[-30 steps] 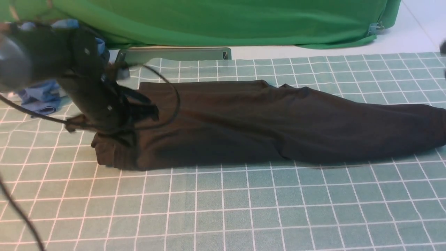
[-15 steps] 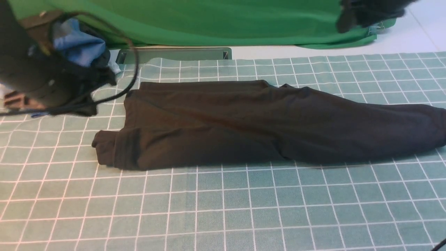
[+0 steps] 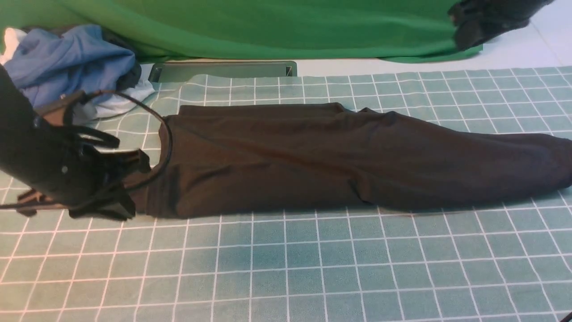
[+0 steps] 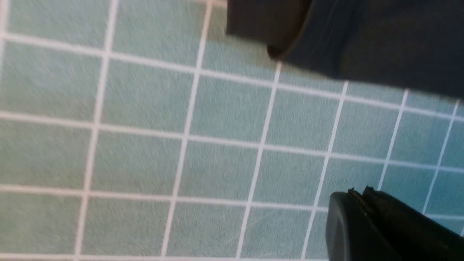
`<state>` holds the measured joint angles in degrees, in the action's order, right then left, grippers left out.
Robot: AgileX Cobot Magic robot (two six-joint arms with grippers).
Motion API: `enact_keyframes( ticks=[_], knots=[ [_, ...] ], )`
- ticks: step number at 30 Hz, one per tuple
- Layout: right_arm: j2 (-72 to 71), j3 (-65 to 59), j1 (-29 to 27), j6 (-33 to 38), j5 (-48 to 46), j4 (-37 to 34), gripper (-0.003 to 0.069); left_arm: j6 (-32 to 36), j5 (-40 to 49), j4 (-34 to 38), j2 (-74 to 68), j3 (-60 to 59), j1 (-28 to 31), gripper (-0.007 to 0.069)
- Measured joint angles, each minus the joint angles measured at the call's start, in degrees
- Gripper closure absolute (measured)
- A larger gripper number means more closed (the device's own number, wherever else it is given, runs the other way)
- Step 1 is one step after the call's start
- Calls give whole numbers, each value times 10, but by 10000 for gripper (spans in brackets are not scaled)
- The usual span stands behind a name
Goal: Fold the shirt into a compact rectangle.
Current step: 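Pull the folded dark garment lengthwise by its ends to straighten it flat on the table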
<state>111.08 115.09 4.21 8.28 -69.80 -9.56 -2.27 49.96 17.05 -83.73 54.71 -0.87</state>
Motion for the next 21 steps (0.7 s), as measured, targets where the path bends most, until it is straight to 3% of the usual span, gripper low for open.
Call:
enact_keyframes(
  ticks=[2, 4, 9, 12, 16, 21],
  knots=[
    [-18, -13, -17, -13, 0, 4, 603, 6, -12, 7, 0, -23, 0, 611],
    [-38, -32, -26, -14, 0, 7, 628, 6, -29, 11, 0, -42, 0, 611],
    [-93, -91, -31, -7, -2, 6, 629, 6, -88, 5, 0, -57, 0, 603],
    [-107, -116, -31, -7, -3, 6, 629, 6, -150, -3, -2, -57, 0, 561],
    [-110, -131, -31, -10, -4, 1, 627, 6, -208, -6, -20, -57, 0, 439],
    [-110, -162, -31, -11, -3, -4, 627, 6, -241, -15, -68, -57, 0, 202]
  ],
)
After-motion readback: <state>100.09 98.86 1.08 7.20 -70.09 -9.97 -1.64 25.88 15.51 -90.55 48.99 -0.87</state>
